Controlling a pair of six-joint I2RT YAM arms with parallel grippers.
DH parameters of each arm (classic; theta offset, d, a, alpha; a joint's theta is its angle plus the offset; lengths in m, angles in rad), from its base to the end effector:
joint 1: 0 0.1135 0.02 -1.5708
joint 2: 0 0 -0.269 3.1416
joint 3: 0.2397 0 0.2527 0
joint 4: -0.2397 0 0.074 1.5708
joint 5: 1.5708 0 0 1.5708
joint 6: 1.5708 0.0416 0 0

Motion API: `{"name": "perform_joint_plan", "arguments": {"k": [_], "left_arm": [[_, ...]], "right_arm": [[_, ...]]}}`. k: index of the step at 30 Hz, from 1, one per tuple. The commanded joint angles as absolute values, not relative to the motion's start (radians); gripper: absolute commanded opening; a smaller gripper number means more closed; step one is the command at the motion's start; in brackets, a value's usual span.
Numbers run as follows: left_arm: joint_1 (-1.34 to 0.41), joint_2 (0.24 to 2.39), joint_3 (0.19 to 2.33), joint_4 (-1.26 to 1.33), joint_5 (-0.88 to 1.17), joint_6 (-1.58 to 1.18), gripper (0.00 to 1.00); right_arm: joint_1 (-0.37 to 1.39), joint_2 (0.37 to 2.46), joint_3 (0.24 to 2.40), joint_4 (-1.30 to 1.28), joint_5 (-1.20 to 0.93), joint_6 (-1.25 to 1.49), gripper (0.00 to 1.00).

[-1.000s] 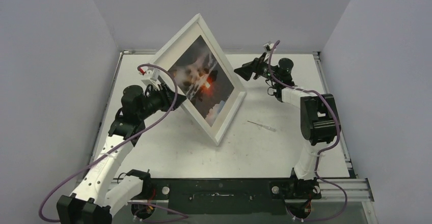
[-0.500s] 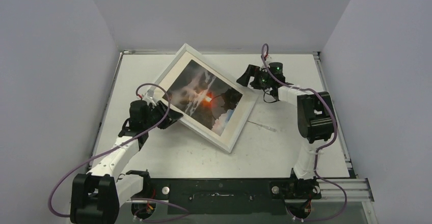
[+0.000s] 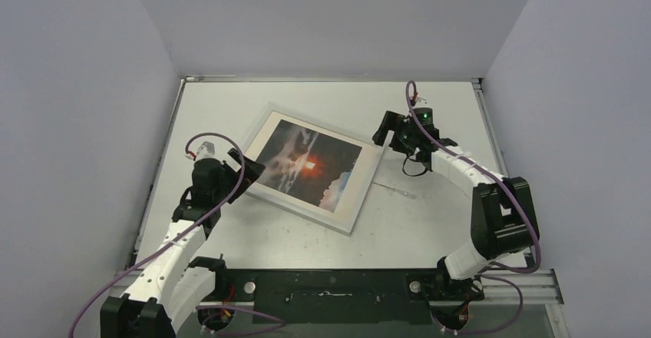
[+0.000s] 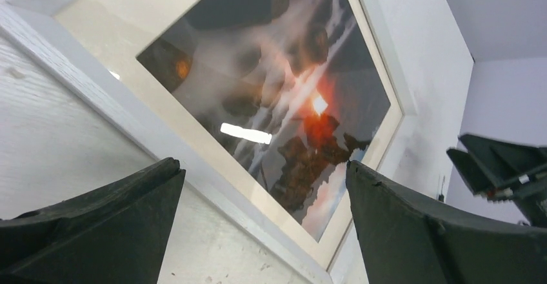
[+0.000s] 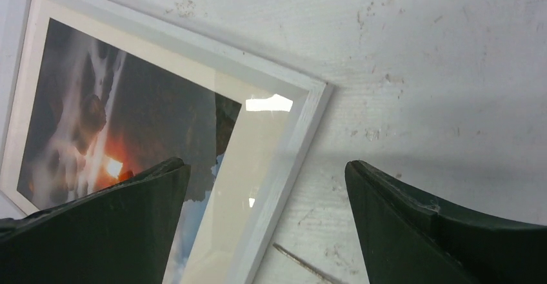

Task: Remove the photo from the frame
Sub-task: Turn over the photo frame at the center of the board, then remove the photo frame item from the photo frame.

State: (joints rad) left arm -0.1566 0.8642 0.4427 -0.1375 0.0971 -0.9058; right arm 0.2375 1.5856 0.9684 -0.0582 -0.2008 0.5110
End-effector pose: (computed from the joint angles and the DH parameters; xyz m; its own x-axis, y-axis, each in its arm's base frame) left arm 0.1888 -0.0339 0.2112 -0.5093 -0.7125 -0.4827 -0.2663 0.6638 -0.6989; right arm 0.3367 0.0900 0.2176 -0.7168 0.3196 -0.6198 -0.0359 0.8707 0.4905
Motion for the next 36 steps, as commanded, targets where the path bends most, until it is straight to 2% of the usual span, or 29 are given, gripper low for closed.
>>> {"name": "perform_joint_plan", "arguments": {"k": [1,6,11,13,16,21,25,31,36], "left_arm": [[-0.158,0.854,0.549,-0.264,-0.094,-0.865,0.97],[-0.165,0.908,0.616,-0.234,-0.232,-0.762,0.99],[-0.234,1.022,0.631,-0.066,-0.403,-0.662,1.00],[-0.248,1.094,0.649,-0.019,-0.442,-0.634,1.00],[-0.245,1.210,0.705,0.051,-0.462,-0.583,1.00],[-0.215,1.364,0.830,0.020,-0.494,-0.475,1.00],[-0.145,1.441,0.864,0.009,-0.378,-0.488,1.00],[-0.127,1.526,0.889,0.002,-0.296,-0.513,0.99],[-0.123,1.599,0.903,-0.049,-0.257,-0.535,0.99]], "right_arm": [[0.292,1.493,0.928,-0.163,-0.117,0.569,0.93],[0.421,1.445,0.917,-0.256,0.084,0.727,0.84],[0.503,1.443,0.860,-0.221,0.067,0.819,0.64],[0.528,1.453,0.837,-0.196,0.054,0.841,0.52],[0.562,1.487,0.835,-0.210,0.052,0.872,0.50],[0.607,1.509,0.799,-0.205,0.070,0.916,0.60],[0.606,1.542,0.797,-0.210,0.061,0.904,0.60],[0.511,1.581,0.835,-0.225,0.018,0.790,0.52],[0.407,1.621,0.906,-0.235,-0.053,0.690,0.29]]}}
